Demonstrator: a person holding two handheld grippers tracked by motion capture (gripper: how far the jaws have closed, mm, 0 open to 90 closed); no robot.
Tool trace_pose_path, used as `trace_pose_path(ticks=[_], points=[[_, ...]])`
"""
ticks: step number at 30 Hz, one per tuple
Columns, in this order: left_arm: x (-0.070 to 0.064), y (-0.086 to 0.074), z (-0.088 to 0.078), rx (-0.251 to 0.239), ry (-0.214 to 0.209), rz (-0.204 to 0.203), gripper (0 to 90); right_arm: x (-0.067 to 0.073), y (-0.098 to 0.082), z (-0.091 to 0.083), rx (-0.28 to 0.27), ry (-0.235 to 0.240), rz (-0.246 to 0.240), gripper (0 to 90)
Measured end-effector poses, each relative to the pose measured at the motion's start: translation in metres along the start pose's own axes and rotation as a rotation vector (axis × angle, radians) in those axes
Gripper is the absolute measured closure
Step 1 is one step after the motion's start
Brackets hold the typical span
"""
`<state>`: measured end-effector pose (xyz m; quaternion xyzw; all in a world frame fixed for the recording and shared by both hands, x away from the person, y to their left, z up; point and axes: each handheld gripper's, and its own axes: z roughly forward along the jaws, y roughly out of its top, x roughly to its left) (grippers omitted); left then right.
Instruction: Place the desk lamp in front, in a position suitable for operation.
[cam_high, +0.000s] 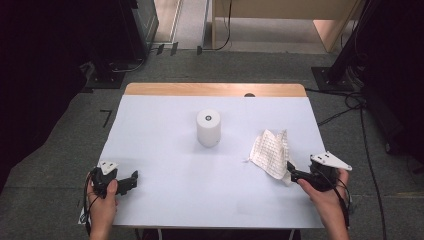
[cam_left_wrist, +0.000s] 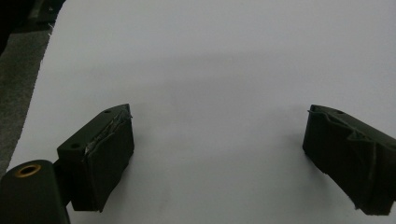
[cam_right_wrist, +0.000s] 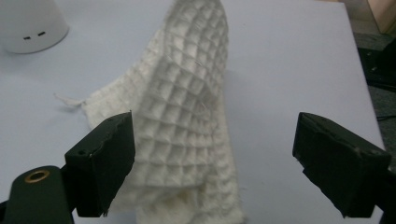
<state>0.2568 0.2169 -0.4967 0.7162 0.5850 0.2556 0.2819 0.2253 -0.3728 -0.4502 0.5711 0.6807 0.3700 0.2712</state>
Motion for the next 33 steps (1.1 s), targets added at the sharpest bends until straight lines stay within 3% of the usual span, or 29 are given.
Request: trace_pose_path(ticks=[6,7,11,12,15,16,19,20,25,30,33], points=[[0.000,0.001,-0.002,0.007,-0.006,0.009,8.7,0.015,0.013,0.014,0.001,0.023,-0.026,12.9],[0.003,0.002,-0.007,-0.010,-0.064,0.014,8.5,0.016,0.015,0.015,-0.004,0.024,-0.022,12.9],[0.005,0.005,-0.012,-0.054,-0.093,-0.016,3.6,0.018,0.017,0.019,-0.005,0.018,-0.023,12.9],[0.002,0.009,-0.014,-0.064,-0.116,-0.016,2.7,0.018,0.014,0.022,-0.001,0.018,-0.022,12.2],[-0.005,0.015,-0.017,-0.077,-0.131,-0.012,2.3,0.021,0.011,0.028,0.016,0.014,-0.013,9.5],[-0.009,0.020,-0.017,-0.082,-0.139,-0.013,2.3,0.021,0.011,0.028,0.016,0.014,-0.013,9.5],[-0.032,0.037,-0.015,-0.126,-0.240,-0.007,2.1,0.026,0.011,0.033,0.028,0.028,-0.023,9.5],[-0.038,0.041,-0.013,-0.128,-0.248,0.000,2.1,0.027,0.011,0.034,0.025,0.029,-0.028,9.5],[-0.076,0.062,0.001,-0.168,-0.349,0.060,1.2,0.027,0.011,0.031,0.007,0.016,-0.026,9.5],[-0.108,0.085,0.015,-0.197,-0.377,0.111,0.9,0.026,0.005,0.031,0.018,0.024,-0.021,9.5],[-0.120,0.094,0.026,-0.206,-0.414,0.106,0.9,0.024,0.005,0.029,0.011,0.024,-0.019,9.5]])
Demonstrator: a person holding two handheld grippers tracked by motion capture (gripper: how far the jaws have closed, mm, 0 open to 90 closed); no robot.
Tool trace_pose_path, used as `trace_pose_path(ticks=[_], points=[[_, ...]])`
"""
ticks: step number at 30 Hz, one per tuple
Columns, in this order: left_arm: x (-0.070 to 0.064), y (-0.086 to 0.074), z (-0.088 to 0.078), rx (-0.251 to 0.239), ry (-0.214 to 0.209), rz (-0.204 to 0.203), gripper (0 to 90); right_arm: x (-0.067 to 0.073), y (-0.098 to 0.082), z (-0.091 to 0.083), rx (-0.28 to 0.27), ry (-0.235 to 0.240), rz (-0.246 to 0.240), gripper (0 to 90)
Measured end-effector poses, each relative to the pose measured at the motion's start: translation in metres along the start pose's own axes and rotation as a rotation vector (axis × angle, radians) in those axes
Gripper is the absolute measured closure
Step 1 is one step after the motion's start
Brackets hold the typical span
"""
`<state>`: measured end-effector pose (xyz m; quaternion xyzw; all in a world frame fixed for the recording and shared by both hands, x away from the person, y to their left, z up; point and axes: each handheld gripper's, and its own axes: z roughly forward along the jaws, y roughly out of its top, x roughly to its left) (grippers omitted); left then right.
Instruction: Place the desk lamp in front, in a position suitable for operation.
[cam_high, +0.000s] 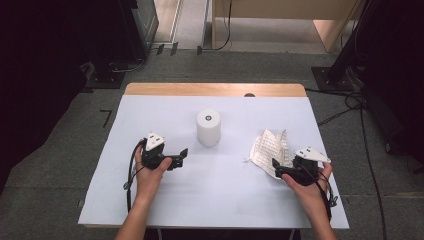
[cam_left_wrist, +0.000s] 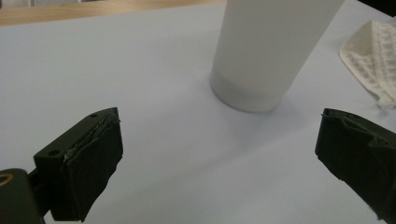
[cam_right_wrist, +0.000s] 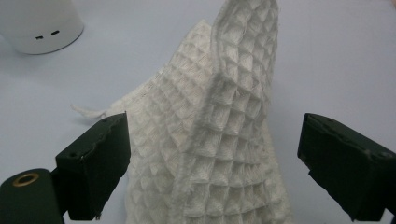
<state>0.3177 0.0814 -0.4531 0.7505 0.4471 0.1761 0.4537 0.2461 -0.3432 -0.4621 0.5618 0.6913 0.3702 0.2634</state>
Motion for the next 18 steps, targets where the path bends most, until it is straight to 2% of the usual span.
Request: trace_pose_path(ticks=[1,4,5,7,9,12,18], points=[[-0.001,0.002,0.004,-0.002,-0.022,-0.011,0.9,-0.001,0.000,-0.001,-0.004,0.000,0.000,9.5],[-0.005,0.007,0.013,-0.018,-0.046,-0.011,0.9,-0.001,-0.003,-0.004,-0.007,-0.004,0.009,9.5],[-0.005,0.008,0.015,-0.031,-0.060,-0.026,1.0,-0.001,-0.004,-0.004,-0.005,-0.002,0.005,9.5],[-0.004,0.009,0.019,-0.029,-0.060,-0.054,1.0,-0.002,-0.006,-0.004,0.002,-0.002,0.008,9.5],[-0.005,0.011,0.023,-0.004,-0.041,-0.034,1.1,-0.003,-0.007,-0.003,0.006,-0.003,0.013,9.5],[-0.011,0.017,0.027,0.007,-0.031,0.013,1.0,-0.003,-0.007,-0.003,0.006,-0.003,0.012,9.5],[-0.015,0.031,0.036,-0.008,-0.034,0.036,1.4,0.000,-0.006,-0.001,0.006,-0.002,0.012,9.5]])
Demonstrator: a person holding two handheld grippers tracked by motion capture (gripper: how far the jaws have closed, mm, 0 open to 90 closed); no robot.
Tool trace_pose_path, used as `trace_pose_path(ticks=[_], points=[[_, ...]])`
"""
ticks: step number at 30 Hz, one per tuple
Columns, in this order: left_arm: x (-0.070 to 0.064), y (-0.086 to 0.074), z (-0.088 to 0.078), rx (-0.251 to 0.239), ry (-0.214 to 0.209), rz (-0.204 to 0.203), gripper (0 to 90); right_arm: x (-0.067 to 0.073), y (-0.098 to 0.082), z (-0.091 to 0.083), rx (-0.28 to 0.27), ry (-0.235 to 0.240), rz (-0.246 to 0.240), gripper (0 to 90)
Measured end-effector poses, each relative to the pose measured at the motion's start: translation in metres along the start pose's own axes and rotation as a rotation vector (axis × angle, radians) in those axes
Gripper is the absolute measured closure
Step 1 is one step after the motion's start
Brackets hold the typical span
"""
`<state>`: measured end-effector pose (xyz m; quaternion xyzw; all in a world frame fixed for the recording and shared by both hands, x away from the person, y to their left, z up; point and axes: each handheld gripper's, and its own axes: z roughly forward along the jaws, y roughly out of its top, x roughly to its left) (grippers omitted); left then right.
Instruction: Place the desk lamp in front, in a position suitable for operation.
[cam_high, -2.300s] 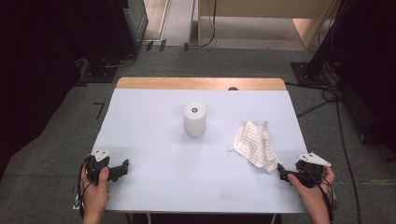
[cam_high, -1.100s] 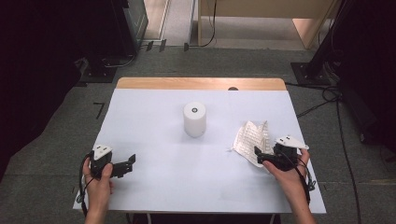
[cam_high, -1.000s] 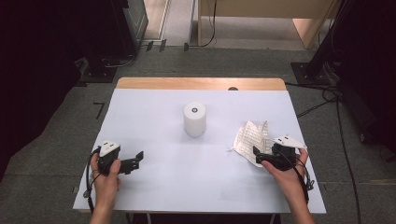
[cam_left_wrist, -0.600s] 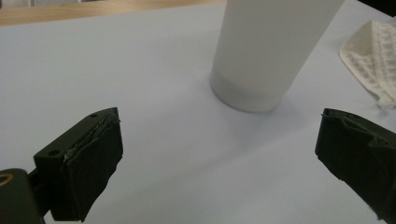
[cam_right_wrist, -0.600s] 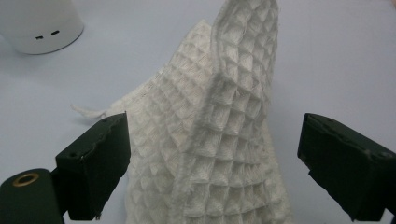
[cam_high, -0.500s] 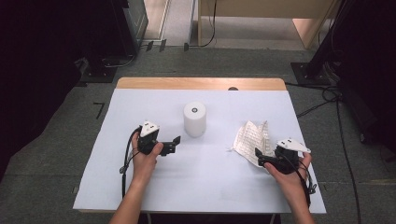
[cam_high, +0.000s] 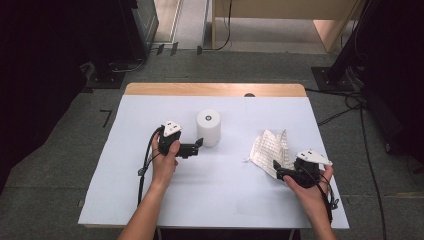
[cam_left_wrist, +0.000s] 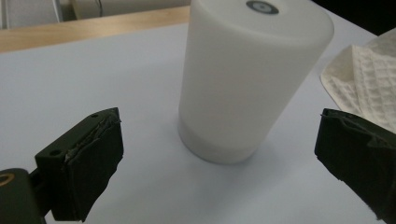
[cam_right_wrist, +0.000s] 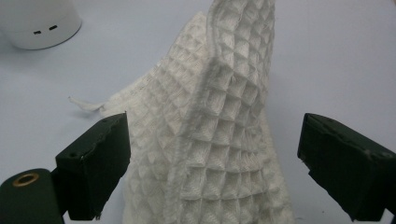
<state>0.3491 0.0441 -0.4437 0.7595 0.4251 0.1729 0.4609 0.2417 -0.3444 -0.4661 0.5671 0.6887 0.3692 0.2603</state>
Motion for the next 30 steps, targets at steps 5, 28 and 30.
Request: trace_pose_path(ticks=[5,28,30], points=[[-0.003,0.007,0.014,-0.002,-0.006,0.022,1.4,0.001,0.000,0.001,0.002,0.001,-0.006,9.5],[-0.019,0.022,0.058,-0.004,-0.029,0.054,6.4,-0.001,-0.001,0.001,0.011,0.004,-0.006,9.5],[-0.019,0.022,0.062,-0.009,-0.032,0.048,5.7,-0.001,-0.001,0.001,0.015,0.005,-0.005,9.5]])
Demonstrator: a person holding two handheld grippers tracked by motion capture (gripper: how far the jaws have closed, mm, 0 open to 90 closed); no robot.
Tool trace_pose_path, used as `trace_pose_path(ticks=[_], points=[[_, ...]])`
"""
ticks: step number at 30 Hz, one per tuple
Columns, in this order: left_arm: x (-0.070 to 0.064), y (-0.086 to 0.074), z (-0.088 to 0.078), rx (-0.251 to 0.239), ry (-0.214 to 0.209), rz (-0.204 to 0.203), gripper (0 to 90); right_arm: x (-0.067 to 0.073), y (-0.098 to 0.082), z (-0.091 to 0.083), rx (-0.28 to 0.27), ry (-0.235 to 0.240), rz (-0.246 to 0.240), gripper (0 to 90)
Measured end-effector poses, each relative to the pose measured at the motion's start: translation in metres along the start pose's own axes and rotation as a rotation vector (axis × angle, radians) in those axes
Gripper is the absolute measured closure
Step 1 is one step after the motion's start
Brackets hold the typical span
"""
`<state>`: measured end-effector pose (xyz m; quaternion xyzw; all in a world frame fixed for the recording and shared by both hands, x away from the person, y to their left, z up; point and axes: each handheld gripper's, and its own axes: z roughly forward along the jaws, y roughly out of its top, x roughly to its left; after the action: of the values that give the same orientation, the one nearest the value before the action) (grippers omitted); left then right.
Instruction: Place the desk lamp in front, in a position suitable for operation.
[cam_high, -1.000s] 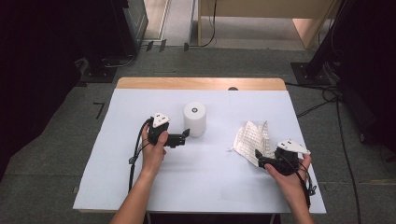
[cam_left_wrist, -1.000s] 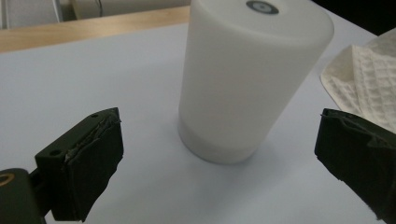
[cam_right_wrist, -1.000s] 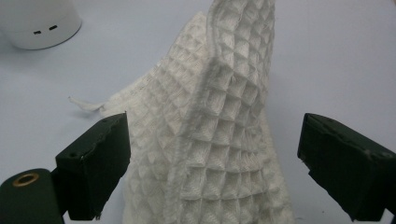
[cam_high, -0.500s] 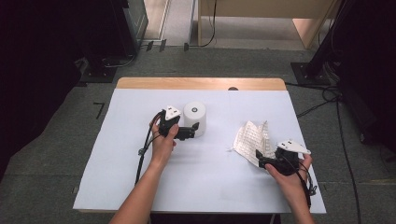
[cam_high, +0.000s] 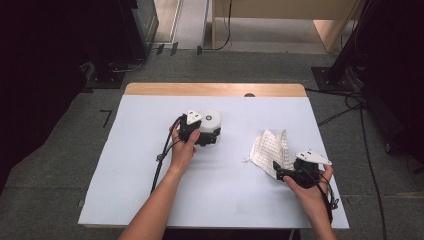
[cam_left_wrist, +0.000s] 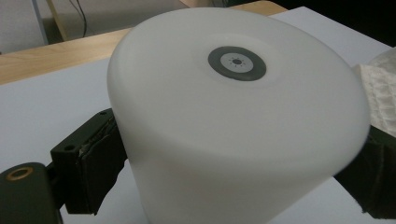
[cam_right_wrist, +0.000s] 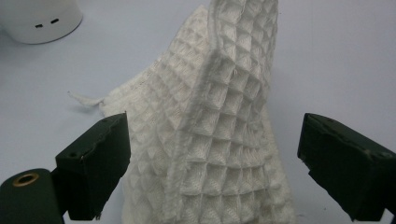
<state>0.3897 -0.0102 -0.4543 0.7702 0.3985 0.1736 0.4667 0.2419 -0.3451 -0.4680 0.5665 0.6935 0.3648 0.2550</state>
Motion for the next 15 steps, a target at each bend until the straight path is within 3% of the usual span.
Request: trace_pose_path(ticks=[3,9,15], points=[[-0.001,-0.001,0.007,-0.008,0.001,-0.010,4.6,0.001,-0.001,0.001,0.005,0.003,-0.006,9.5],[-0.005,-0.003,0.022,0.022,0.053,0.030,4.8,0.003,-0.001,0.002,0.007,0.004,-0.011,9.5],[-0.003,-0.004,0.023,0.020,0.037,0.000,5.6,0.004,-0.001,0.002,0.008,0.002,-0.010,9.5]])
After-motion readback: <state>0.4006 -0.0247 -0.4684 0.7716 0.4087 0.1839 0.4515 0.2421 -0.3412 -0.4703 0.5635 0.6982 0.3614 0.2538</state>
